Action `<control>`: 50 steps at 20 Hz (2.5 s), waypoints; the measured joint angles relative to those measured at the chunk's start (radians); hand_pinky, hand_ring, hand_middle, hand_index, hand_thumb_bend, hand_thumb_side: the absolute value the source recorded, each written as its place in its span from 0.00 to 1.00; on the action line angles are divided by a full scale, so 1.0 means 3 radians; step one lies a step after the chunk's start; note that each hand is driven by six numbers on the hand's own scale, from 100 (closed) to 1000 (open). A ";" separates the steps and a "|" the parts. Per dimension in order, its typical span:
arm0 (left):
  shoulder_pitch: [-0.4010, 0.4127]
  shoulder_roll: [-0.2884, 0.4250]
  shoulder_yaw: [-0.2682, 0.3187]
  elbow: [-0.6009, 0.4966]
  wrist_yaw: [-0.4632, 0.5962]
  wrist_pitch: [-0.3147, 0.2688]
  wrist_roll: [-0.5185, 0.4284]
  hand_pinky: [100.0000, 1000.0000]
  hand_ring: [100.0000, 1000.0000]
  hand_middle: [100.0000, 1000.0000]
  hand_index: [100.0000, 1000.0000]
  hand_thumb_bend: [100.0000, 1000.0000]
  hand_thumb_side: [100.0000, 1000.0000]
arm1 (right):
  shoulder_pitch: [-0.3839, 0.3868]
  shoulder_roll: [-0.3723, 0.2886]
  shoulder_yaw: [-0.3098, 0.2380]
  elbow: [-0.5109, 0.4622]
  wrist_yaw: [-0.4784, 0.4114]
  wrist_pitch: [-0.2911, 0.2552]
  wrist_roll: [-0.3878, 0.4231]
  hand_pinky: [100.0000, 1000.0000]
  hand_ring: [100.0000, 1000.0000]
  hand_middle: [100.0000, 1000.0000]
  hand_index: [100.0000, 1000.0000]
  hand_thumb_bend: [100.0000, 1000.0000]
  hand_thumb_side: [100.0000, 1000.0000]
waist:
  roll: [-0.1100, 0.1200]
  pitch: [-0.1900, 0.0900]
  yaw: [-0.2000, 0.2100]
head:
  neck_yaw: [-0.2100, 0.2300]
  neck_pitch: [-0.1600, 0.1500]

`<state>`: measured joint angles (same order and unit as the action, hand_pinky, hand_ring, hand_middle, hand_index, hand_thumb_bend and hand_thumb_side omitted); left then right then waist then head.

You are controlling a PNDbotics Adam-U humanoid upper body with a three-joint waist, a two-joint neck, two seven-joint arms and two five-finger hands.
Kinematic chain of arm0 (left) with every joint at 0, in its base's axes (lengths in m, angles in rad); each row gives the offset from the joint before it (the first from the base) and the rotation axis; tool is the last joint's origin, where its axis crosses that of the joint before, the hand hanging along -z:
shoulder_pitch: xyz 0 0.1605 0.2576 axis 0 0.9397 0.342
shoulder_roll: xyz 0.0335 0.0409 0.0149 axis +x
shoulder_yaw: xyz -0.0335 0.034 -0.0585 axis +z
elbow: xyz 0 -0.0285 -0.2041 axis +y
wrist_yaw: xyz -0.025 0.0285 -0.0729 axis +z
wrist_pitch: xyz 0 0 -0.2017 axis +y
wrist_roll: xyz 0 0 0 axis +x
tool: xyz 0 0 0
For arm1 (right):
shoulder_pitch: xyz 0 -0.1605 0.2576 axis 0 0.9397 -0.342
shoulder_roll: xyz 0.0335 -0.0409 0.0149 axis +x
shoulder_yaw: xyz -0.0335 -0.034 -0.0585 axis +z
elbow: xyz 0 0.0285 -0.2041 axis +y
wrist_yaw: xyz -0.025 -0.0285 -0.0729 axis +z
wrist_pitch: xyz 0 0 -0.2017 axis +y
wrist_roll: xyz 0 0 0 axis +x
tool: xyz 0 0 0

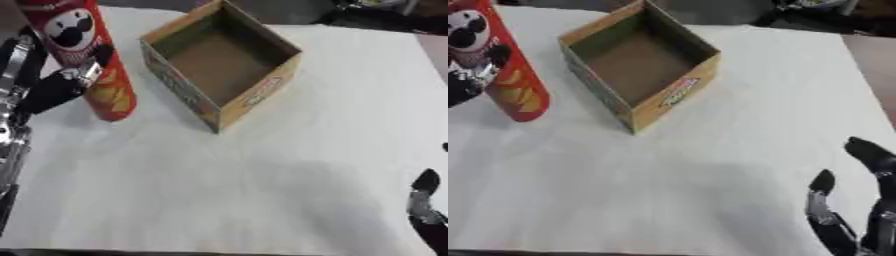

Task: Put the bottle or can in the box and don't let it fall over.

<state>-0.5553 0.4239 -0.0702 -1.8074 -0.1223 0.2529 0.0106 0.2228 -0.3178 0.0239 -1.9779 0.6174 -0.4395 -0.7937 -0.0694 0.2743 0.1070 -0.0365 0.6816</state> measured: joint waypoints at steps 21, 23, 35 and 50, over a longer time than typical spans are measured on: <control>-0.1256 -0.0392 -0.0260 0.0709 -0.0022 0.0039 0.0044 1.00 1.00 0.85 0.48 0.00 0.46 | 0.0162 0.0111 -0.0362 0.0000 -0.0237 0.0009 -0.0009 0.83 0.70 0.71 0.76 0.00 0.35 | 0.0076 0.0000 -0.0327 | 0.0194 0.0009; -0.1337 -0.0477 -0.0272 0.0912 -0.0034 -0.0023 0.0076 1.00 1.00 0.84 0.47 0.00 0.48 | 0.0137 0.0110 -0.0352 0.0000 -0.0237 0.0005 -0.0005 0.83 0.69 0.71 0.76 0.00 0.35 | 0.0077 0.0017 -0.0353 | 0.0221 -0.0004; -0.1522 -0.0800 -0.0266 0.2075 -0.0659 -0.0806 0.0245 1.00 1.00 0.98 0.96 0.15 0.51 | 0.0083 0.0129 -0.0302 0.0000 -0.0231 -0.0039 0.0039 0.83 0.69 0.70 0.76 0.00 0.35 | 0.0038 0.0094 -0.0524 | 0.0284 -0.0097; -0.1521 -0.0799 -0.0179 0.2303 -0.1398 -0.0862 0.0055 1.00 1.00 0.96 0.97 0.22 0.59 | 0.0134 0.0151 -0.0303 0.0000 -0.0226 -0.0047 0.0047 0.83 0.69 0.70 0.75 0.00 0.36 | 0.0029 0.0081 -0.0472 | 0.0270 -0.0098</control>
<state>-1.0115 0.1841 -0.1239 -1.1164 -0.5418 -0.0058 0.0270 0.2629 -0.2725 -0.0670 -1.9779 0.5496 -0.4537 -0.7794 -0.0605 0.2986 -0.0347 0.0445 0.6522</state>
